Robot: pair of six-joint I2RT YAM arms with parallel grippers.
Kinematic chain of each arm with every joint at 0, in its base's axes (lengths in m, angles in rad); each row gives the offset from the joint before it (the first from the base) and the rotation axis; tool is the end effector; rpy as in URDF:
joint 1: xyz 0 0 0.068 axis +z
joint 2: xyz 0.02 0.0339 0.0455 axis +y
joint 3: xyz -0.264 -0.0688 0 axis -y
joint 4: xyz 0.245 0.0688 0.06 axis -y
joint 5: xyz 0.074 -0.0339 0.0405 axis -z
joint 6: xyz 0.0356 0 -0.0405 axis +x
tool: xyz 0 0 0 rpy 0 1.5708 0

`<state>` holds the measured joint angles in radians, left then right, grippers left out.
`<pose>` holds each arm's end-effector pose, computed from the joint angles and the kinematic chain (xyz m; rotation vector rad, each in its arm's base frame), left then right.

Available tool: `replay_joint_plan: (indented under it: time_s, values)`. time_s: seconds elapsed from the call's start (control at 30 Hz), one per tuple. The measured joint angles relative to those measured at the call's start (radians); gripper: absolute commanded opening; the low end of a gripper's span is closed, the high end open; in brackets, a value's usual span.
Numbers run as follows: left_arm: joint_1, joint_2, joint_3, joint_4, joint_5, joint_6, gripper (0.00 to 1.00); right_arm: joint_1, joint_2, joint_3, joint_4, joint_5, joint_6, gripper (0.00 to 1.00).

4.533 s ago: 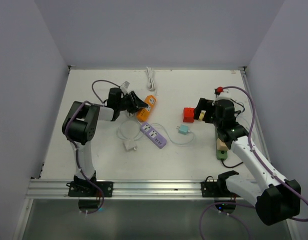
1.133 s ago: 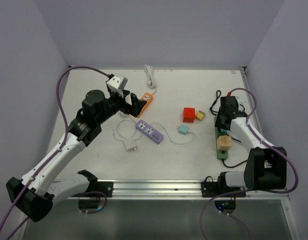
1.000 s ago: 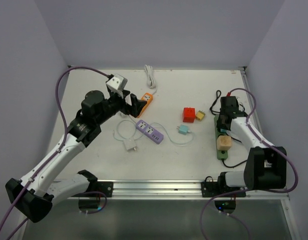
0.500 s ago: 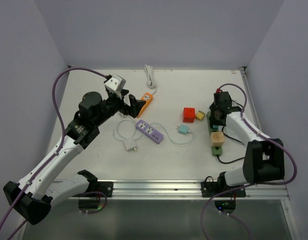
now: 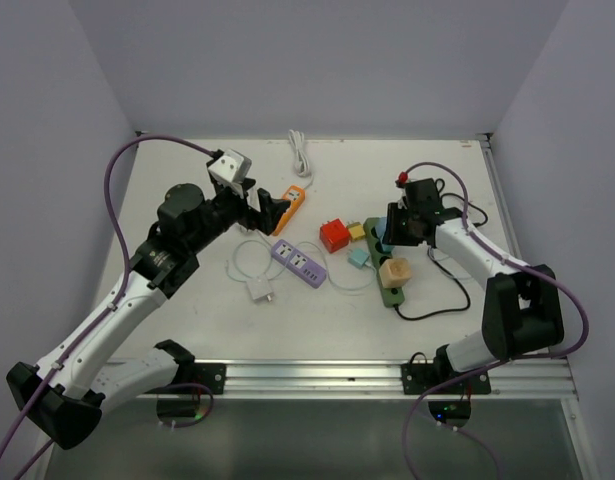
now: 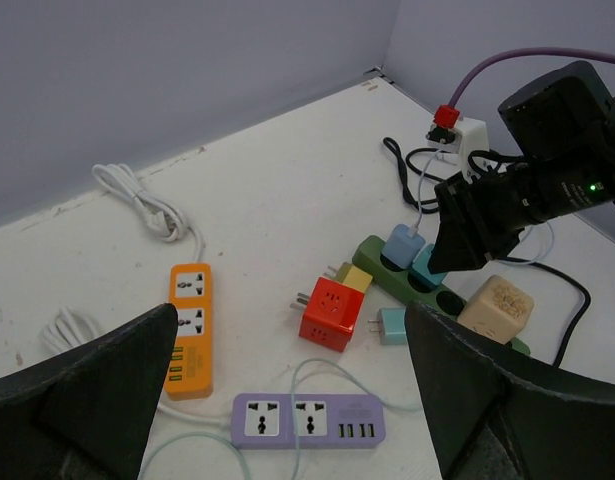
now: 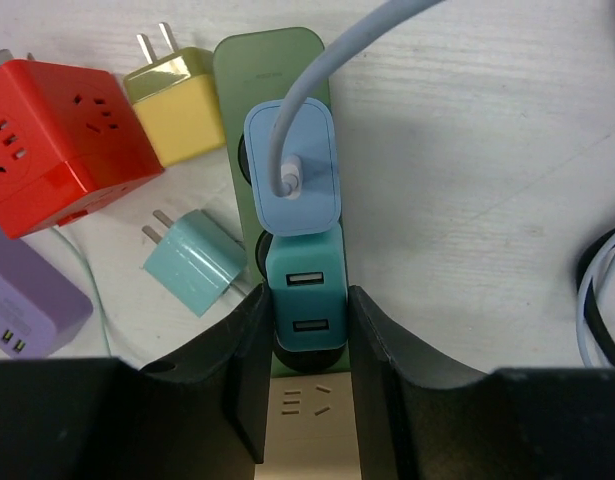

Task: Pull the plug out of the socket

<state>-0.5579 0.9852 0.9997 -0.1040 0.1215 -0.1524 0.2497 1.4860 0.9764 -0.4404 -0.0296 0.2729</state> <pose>0.1904 -0.1239 0.3873 0.4341 1.6430 -0.6362 0.2948 0.0763 0.2203 0.0174 2.5382 0.2466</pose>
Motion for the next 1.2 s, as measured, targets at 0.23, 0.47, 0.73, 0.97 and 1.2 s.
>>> replay_joint_plan:
  time_s: [0.23, 0.47, 0.73, 0.97, 1.2]
  values:
    - [0.0, 0.0, -0.001, 0.0, -0.006, 0.008, 1.0, -0.001, 0.0, 0.002, 0.018, -0.097, 0.024, 0.0]
    - [-0.006, 0.013, -0.027, 0.023, -0.002, 0.006, 1.0, -0.001, 0.006, 0.007, 0.019, -0.095, 0.026, 0.0]
    - [-0.013, 0.157, -0.068, 0.135, 0.134, -0.106, 1.0, 0.035, 0.006, 0.007, 0.02, -0.027, 0.046, 0.0]
    - [-0.191, 0.288, -0.097, 0.274, 0.101, -0.22, 1.0, 0.053, 0.006, 0.001, 0.02, 0.047, 0.07, 0.0]
    - [-0.414, 0.468, -0.098, 0.388, -0.024, -0.257, 1.0, 0.053, -0.008, -0.017, 0.027, 0.107, 0.109, 0.0]
